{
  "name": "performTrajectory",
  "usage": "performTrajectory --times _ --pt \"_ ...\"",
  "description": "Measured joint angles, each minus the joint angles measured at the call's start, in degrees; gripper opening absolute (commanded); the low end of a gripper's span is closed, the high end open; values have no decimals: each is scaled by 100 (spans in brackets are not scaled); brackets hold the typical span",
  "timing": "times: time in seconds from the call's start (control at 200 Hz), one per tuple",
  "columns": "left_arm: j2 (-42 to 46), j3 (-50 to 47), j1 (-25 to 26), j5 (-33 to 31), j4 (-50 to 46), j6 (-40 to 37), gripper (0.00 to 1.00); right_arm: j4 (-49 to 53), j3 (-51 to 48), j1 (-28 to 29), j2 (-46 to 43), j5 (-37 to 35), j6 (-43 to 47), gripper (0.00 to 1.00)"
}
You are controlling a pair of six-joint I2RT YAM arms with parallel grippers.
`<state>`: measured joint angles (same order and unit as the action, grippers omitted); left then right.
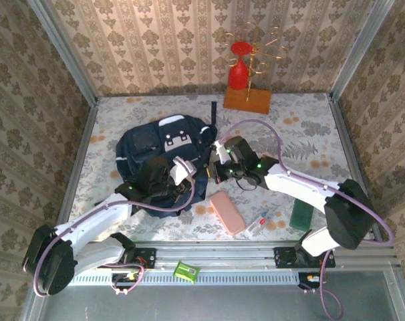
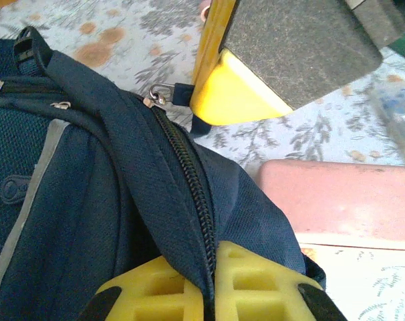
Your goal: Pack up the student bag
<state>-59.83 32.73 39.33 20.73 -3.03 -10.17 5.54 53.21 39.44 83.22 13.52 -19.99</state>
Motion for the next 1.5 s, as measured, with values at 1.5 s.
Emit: performTrajectory --times 1.5 --pt "1458 -1547 -1152 1073 1593 929 0 577 1687 -970 1878 -243 31 0"
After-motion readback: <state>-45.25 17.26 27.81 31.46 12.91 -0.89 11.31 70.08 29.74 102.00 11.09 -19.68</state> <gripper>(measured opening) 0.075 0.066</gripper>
